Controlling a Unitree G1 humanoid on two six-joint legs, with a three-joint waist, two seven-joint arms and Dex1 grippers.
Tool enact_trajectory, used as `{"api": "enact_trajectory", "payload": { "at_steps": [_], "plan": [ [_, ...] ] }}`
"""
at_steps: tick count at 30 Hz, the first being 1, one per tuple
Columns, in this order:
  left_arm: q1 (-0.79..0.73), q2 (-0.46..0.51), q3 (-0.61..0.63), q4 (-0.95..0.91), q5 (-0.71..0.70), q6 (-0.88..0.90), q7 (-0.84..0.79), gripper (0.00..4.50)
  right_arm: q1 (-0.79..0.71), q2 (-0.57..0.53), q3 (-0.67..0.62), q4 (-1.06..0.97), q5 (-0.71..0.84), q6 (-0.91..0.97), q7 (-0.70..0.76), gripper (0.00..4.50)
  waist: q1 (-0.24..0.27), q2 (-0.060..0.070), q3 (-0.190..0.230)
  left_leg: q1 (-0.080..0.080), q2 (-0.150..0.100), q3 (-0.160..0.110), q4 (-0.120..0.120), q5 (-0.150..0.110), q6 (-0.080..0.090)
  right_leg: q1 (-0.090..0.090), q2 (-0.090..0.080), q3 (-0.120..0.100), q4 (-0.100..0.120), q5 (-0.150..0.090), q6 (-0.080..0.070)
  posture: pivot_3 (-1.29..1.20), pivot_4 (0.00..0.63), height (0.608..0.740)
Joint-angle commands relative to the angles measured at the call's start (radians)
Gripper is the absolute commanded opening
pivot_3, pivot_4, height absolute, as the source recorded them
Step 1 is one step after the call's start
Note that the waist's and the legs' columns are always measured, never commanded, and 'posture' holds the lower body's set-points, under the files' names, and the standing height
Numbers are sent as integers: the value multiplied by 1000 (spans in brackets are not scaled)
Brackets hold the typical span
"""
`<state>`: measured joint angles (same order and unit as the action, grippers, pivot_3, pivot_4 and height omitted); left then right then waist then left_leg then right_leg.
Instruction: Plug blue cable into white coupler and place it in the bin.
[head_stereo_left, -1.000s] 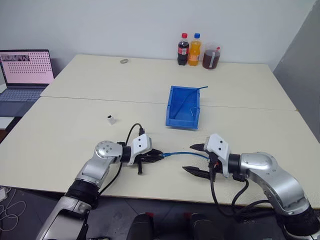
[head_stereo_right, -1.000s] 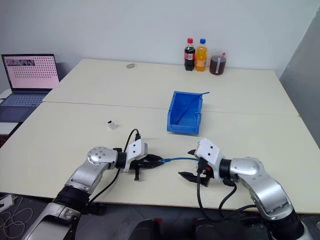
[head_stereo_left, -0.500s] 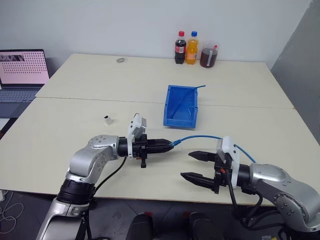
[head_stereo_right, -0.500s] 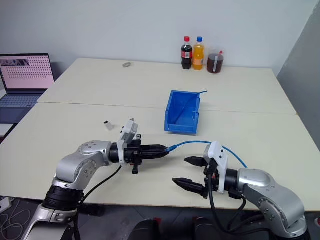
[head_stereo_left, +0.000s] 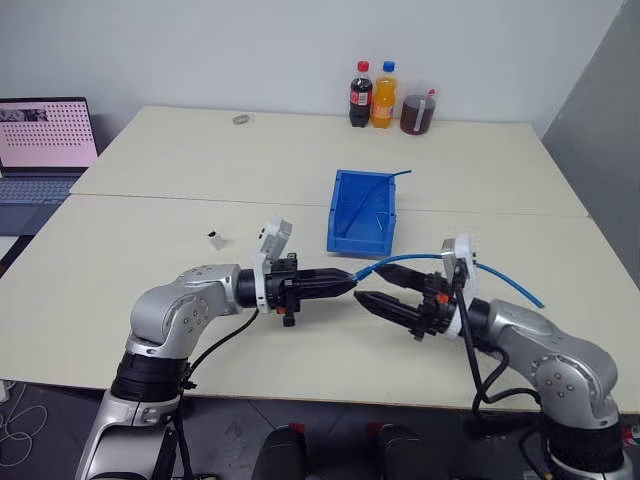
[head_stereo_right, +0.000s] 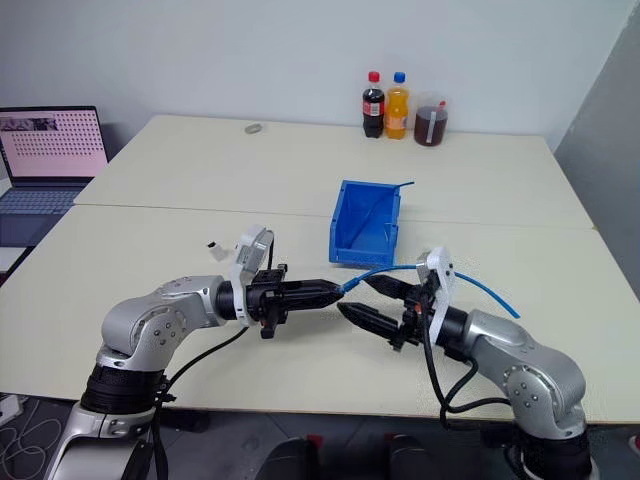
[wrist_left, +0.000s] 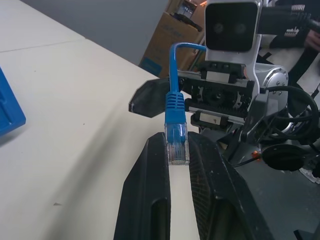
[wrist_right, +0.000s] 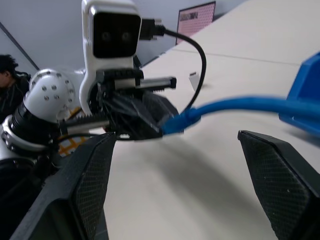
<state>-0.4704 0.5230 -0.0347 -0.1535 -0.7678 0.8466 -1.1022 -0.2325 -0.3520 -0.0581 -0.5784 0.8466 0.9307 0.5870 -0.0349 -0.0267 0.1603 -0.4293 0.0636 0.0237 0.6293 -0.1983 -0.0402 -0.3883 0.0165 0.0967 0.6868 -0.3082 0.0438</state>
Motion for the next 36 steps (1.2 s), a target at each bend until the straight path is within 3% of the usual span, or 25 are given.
{"api": "enact_trajectory", "payload": {
  "at_steps": [1,2,13,20,30,31,36],
  "plan": [
    [-11,2,13,-39,-32,12,1,241,-42,7,0,17,37,-12,-7,4132,0,0,0,0,0,0,0,0,0,0,0,0,0,0,0,0,150,740],
    [-11,4,12,-40,-34,13,1,241,-48,6,4,23,37,-15,-5,4132,0,0,0,0,0,0,0,0,0,0,0,0,0,0,0,0,150,740],
    [-12,8,13,-48,-41,21,7,241,-71,-4,32,44,56,-27,24,1503,1,0,0,-1,0,0,0,0,0,0,0,0,-2,0,0,0,150,740],
    [-11,8,9,-25,-18,-12,-8,241,-75,-7,31,52,96,-14,30,218,1,0,0,-2,0,0,-1,0,0,0,0,-1,-4,0,0,0,150,740],
    [7,32,-18,20,71,-111,-36,241,-88,-27,34,62,117,-14,35,162,1,0,0,-2,0,0,-1,0,0,0,0,-1,-4,0,0,0,150,740],
    [16,45,-32,23,100,-137,-43,941,-88,-28,34,64,115,-16,35,162,1,0,0,-2,0,0,-1,0,0,0,0,-1,-4,0,0,0,150,740],
    [83,88,-57,31,207,-261,-43,1955,-86,-29,34,76,99,-32,26,135,-1,1,0,-2,0,0,-1,0,0,-1,0,0,-5,2,-4,0,150,740]
  ]
}}
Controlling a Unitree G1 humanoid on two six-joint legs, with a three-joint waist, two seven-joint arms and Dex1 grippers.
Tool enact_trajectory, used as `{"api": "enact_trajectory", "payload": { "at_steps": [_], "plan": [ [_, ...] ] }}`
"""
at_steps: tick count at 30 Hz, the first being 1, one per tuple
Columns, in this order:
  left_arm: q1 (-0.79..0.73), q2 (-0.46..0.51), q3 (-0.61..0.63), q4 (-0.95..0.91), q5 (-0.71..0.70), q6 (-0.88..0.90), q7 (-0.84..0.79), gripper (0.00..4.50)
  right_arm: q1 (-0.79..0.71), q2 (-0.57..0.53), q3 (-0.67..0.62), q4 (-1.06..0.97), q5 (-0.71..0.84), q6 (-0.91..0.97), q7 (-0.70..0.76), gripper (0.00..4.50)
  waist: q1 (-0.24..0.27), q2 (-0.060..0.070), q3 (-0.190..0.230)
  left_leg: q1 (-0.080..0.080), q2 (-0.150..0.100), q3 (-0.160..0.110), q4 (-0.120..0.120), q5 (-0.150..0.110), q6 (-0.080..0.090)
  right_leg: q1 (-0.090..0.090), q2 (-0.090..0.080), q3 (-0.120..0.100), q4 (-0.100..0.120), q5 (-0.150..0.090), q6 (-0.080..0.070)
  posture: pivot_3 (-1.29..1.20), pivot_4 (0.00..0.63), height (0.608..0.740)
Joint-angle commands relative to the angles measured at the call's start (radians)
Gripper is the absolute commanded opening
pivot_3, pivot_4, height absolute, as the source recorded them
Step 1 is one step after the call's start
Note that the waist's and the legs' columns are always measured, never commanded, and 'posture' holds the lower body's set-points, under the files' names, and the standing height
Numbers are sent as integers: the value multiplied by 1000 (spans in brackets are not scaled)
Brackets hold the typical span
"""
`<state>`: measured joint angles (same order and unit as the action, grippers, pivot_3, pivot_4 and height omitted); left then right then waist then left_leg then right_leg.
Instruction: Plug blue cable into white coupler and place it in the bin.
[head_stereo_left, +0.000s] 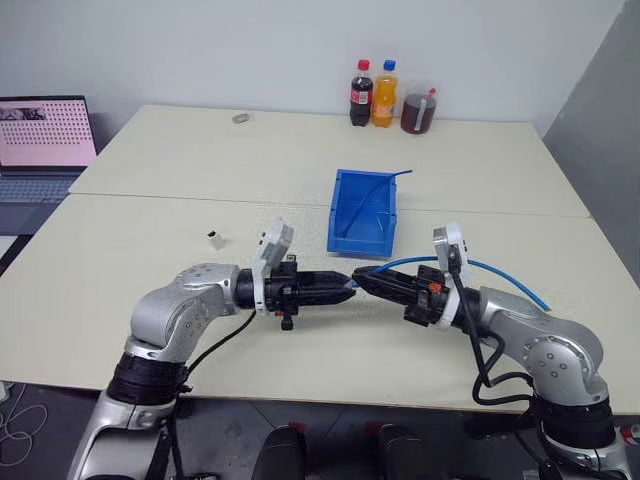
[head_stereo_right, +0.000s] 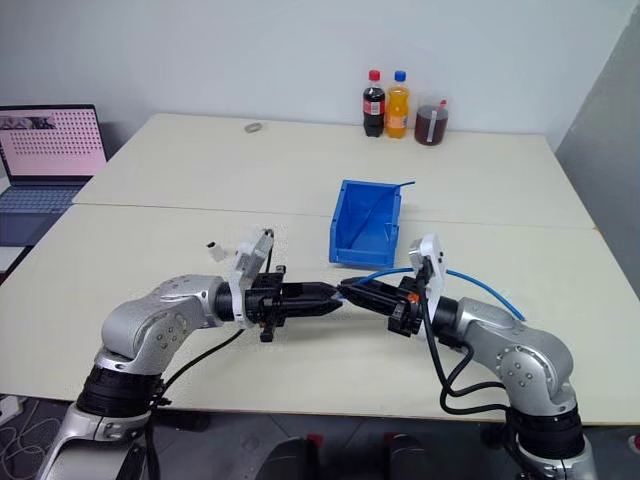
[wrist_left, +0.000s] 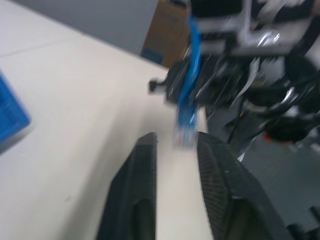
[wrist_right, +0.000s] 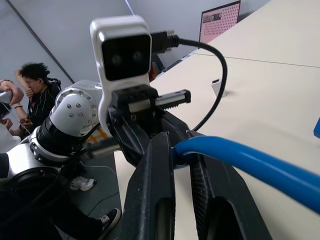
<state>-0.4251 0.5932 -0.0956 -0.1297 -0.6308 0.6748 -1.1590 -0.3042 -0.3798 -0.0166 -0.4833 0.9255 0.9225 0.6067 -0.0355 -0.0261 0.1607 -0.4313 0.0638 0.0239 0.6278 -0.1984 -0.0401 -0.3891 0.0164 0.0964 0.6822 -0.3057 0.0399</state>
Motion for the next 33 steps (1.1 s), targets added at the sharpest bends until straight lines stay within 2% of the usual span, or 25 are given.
{"api": "enact_trajectory", "payload": {
  "at_steps": [1,8,12,15,17,23,29,33],
  "plan": [
    [46,14,14,9,80,-107,32,2170,-13,-1,-8,-17,17,-26,6,134,1,0,0,0,0,0,0,0,0,0,0,0,0,0,0,0,150,740],
    [134,-40,105,-13,178,-218,255,3692,-6,-11,-1,-1,-17,-51,7,133,4,0,0,-1,0,0,0,0,0,0,-1,0,-1,0,1,0,150,740],
    [256,-121,143,-112,233,-242,447,4483,0,-16,2,9,-42,-72,6,131,1,0,0,-1,0,0,0,0,0,0,-1,0,-1,0,0,0,150,740],
    [341,-189,146,-153,305,-268,593,4500,0,-16,7,21,-61,-87,9,131,3,0,0,-1,0,0,0,0,0,0,-1,0,-1,0,0,0,150,740],
    [367,-276,175,-145,383,-291,776,4500,-4,-20,13,33,-72,-94,15,130,3,0,0,-1,0,0,0,0,0,0,-1,0,-1,1,0,0,150,740],
    [279,-449,277,-56,533,-314,1183,4500,-31,-29,32,68,-99,-109,39,128,5,-1,0,-1,0,-1,2,0,0,1,-1,0,-1,2,4,0,150,740],
    [153,-536,344,63,592,-326,1410,4500,-45,-29,50,86,-123,-123,53,127,6,-1,0,-1,-1,0,2,0,0,1,-1,1,-2,3,5,0,150,740],
    [39,-519,377,212,623,-327,1498,4500,-38,-29,52,79,-128,-126,51,127,7,-2,0,-1,-1,0,2,0,0,1,0,0,-1,3,5,0,150,740]
  ]
}}
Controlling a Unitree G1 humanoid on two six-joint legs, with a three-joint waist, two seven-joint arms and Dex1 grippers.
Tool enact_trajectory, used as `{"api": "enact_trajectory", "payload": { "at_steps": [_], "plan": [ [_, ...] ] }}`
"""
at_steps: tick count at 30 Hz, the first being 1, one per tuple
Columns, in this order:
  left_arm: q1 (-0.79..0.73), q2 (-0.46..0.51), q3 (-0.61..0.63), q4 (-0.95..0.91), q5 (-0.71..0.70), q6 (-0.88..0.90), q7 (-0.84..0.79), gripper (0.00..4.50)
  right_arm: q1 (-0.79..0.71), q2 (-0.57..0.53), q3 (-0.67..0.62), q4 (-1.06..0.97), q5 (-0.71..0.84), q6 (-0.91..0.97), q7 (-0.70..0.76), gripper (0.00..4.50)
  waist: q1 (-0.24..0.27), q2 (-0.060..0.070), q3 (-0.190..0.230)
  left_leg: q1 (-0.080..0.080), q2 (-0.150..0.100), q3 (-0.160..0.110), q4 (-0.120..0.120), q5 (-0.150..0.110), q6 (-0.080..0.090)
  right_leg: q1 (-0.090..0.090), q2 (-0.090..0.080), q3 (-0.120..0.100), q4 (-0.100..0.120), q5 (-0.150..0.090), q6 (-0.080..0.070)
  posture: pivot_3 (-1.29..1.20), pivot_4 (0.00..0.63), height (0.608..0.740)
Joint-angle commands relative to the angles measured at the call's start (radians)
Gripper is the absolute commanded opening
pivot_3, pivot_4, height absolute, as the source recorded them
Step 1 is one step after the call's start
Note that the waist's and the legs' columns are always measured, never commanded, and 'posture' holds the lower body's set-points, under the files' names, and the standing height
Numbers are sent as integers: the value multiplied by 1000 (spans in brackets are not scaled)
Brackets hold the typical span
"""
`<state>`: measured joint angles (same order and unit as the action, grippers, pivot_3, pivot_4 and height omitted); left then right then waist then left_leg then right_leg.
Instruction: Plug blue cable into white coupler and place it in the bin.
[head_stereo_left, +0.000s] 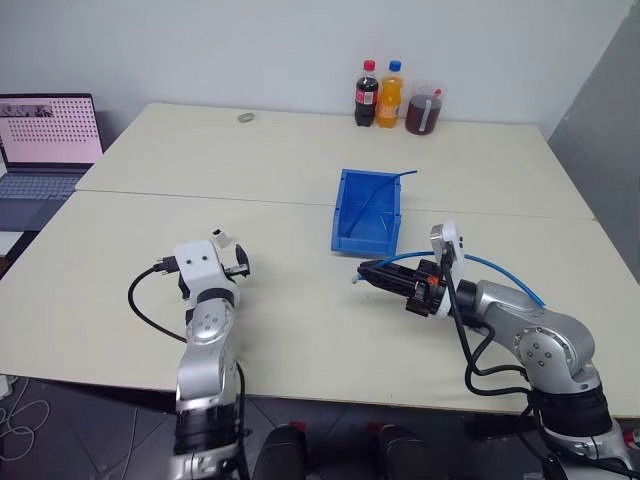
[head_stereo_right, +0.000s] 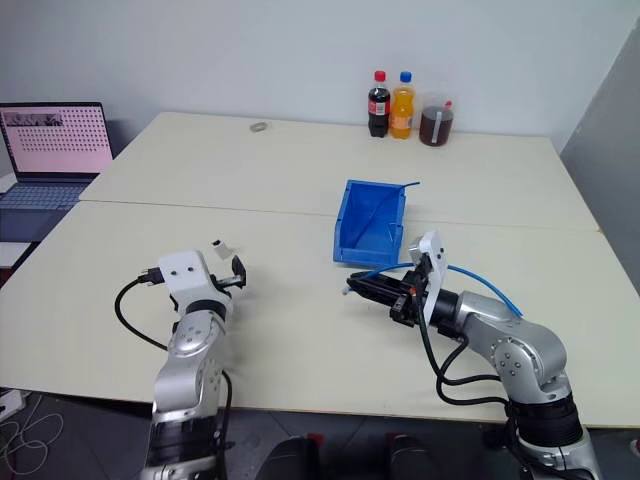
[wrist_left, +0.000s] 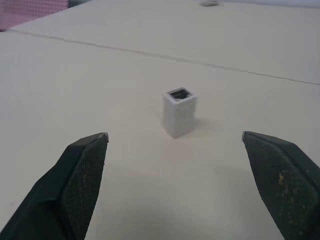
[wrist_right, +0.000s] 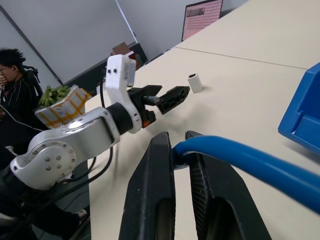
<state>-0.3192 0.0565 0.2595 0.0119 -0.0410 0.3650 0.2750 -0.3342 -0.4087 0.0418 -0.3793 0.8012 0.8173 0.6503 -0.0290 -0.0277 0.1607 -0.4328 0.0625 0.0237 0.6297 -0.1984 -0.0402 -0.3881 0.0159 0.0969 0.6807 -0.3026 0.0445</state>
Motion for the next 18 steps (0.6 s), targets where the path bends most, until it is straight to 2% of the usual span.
{"api": "enact_trajectory", "payload": {
  "at_steps": [1,8,18],
  "plan": [
    [-79,20,23,89,34,-26,68,4500,-8,0,-6,-25,-5,-21,7,127,0,0,0,0,0,0,0,0,0,0,0,0,0,0,0,0,150,740],
    [-189,38,6,251,27,-67,59,4500,-1,0,-11,-40,0,-17,-4,126,0,-1,0,0,0,0,0,0,0,0,0,0,0,0,0,0,150,740],
    [-216,22,19,302,2,-68,61,4500,6,-2,-12,-50,-3,-18,-14,126,-1,-1,0,0,0,0,-1,0,0,0,0,0,0,0,0,0,150,740]
  ]
}}
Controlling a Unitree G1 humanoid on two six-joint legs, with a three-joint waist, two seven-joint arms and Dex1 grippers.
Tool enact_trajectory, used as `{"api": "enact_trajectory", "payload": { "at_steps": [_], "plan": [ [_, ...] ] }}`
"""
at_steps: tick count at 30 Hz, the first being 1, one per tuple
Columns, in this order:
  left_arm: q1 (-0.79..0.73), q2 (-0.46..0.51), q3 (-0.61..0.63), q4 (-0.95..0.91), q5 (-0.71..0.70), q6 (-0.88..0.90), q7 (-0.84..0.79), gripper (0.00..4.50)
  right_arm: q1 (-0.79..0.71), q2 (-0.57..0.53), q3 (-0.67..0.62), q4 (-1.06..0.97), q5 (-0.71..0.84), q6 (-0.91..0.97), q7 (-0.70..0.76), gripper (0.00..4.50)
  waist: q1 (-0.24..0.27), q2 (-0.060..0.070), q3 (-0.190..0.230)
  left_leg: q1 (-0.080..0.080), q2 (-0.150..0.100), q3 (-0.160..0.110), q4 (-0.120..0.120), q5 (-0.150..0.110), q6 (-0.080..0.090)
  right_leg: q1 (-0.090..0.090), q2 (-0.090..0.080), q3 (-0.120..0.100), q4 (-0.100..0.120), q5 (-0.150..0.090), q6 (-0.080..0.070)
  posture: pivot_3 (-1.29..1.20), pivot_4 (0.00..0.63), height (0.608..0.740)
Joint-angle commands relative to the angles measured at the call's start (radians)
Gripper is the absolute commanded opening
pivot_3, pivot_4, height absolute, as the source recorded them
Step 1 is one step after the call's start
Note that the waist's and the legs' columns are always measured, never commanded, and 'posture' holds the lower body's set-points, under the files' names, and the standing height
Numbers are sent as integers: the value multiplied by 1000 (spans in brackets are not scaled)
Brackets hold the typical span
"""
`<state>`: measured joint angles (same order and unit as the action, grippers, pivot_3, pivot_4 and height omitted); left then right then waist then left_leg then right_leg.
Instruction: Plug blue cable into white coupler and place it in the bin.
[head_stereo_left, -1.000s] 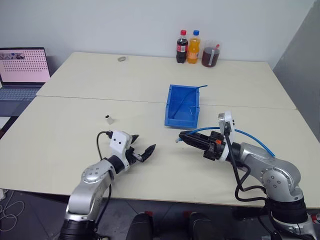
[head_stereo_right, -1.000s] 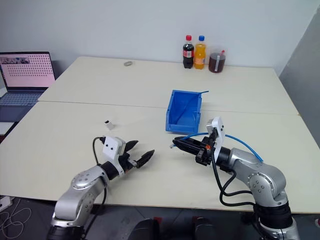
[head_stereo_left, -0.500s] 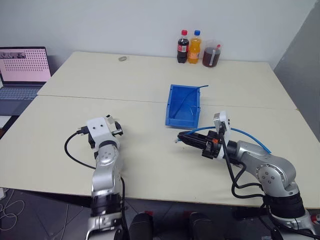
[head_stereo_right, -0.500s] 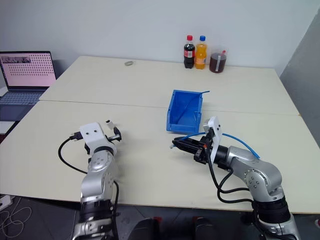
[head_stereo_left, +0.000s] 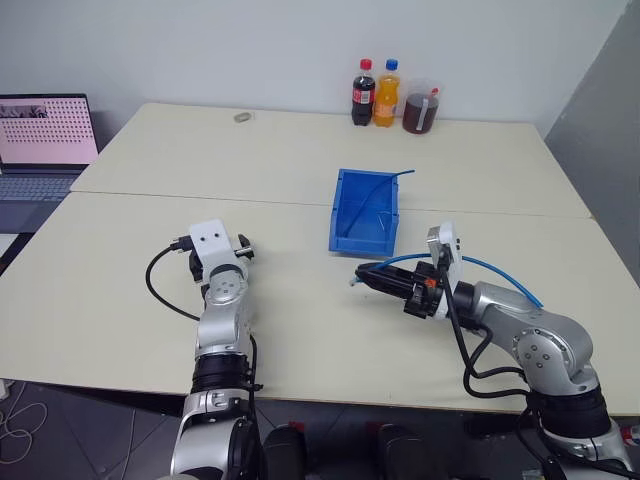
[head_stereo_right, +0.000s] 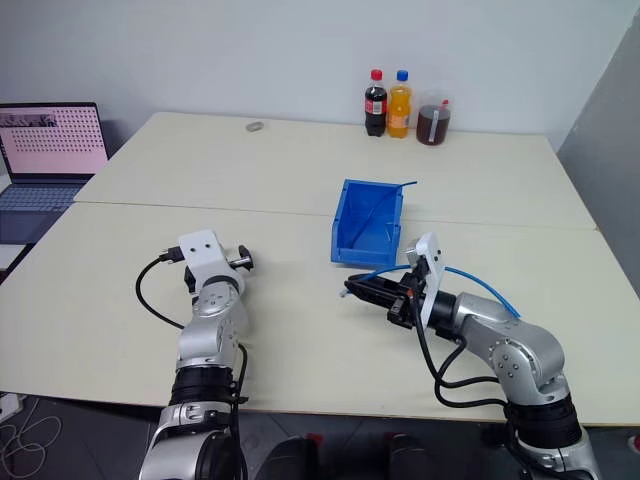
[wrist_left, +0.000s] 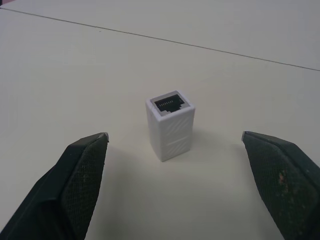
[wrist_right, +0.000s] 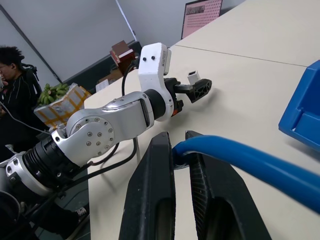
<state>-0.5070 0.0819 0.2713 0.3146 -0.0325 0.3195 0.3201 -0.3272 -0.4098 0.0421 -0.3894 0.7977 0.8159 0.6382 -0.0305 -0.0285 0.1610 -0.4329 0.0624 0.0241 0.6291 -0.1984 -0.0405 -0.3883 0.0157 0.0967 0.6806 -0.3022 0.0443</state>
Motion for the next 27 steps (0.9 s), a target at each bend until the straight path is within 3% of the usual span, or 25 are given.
{"api": "enact_trajectory", "payload": {
  "at_steps": [1,14,15,27],
  "plan": [
    [-35,-6,12,9,-9,-27,25,4500,-2,-2,-12,-39,0,-17,-2,126,0,0,0,0,0,0,0,0,0,0,0,0,0,0,0,0,150,740],
    [-139,22,36,167,-30,-78,43,4500,-4,-5,-10,-39,1,-15,-7,125,0,-1,0,0,0,0,0,0,0,0,0,0,0,0,0,0,150,740],
    [-143,28,36,176,-31,-82,40,4150,-4,-5,-10,-40,0,-15,-8,125,0,-1,0,0,0,0,0,0,0,0,0,0,0,0,0,0,150,740],
    [-164,53,35,228,-45,-117,33,1753,3,1,-8,-44,-1,-18,-17,124,1,-1,0,0,0,0,0,0,0,0,0,0,0,0,0,0,150,740]
  ]
}}
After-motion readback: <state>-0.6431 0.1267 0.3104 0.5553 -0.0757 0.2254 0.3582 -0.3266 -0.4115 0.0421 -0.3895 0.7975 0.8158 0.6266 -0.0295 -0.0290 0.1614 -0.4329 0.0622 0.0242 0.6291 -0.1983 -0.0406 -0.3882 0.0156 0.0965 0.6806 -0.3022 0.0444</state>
